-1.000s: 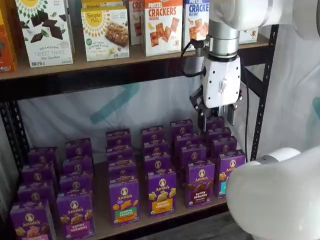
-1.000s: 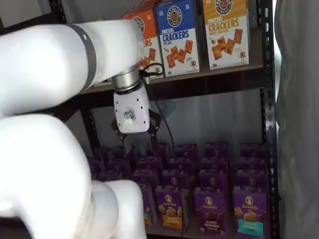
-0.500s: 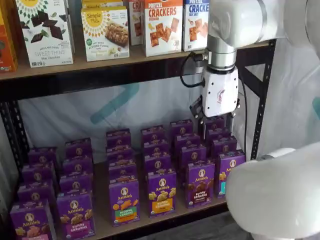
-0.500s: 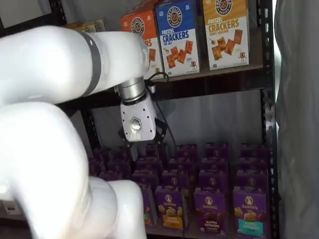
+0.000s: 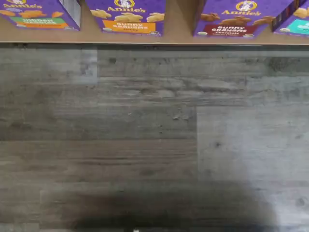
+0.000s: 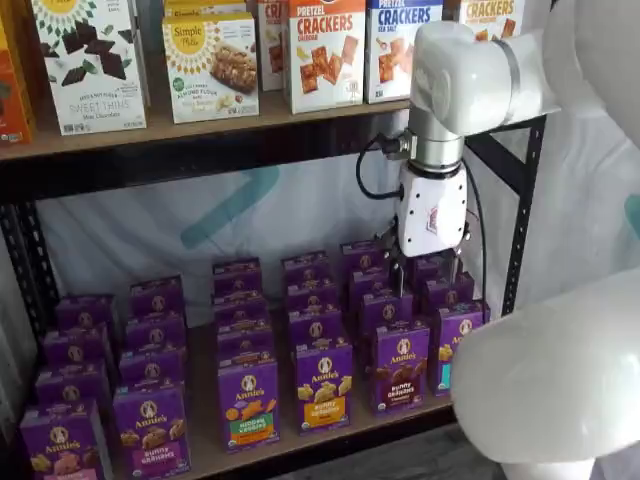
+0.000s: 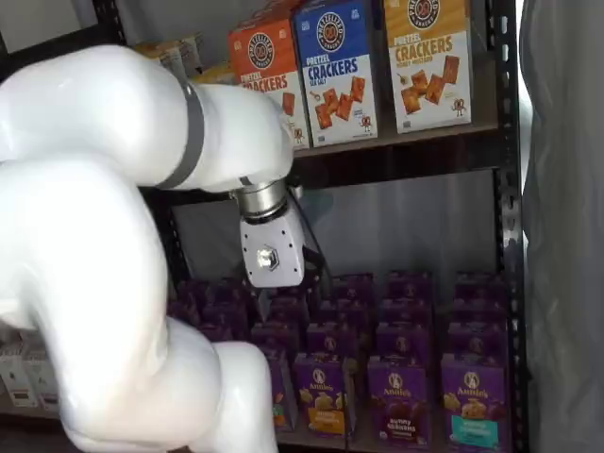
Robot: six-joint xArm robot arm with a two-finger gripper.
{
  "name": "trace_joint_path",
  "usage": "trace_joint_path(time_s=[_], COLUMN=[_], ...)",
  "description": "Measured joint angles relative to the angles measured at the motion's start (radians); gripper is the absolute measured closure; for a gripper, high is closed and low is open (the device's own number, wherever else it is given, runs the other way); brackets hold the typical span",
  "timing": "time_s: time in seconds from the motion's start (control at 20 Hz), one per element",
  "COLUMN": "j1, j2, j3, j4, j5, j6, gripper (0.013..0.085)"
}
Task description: Pick up the purple box with a brown patch in the center, on the bottom shelf, the fifth box from the left
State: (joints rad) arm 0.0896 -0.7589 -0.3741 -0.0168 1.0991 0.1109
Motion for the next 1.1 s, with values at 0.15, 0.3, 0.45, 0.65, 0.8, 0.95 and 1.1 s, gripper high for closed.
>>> trace_joint_path(time_s=[0.15, 0.3, 0.45, 0.65, 0.8, 0.95, 1.1], j1=[-0.014, -0.032, -0.049, -0.079, -0.102, -0.126, -0.15], j2=[0.047, 0.133, 0.22, 0.358, 0.461, 0.571, 0.691], j3=[0.016, 0.024, 0.025, 0.024, 0.007, -0.022, -0.066], j4=[0.01, 0.008, 0.008, 0.02, 0.029, 0.026, 0.013], j5=[-0.065, -0.147, -0.227, -0.374, -0.461, -0.546, -0.624], j6=[-0.019, -0.035, -0.052, -0.091, -0.122, -0.146, -0.158], gripper=[0.013, 0.013, 0.013, 0.013, 0.013, 0.013, 0.013])
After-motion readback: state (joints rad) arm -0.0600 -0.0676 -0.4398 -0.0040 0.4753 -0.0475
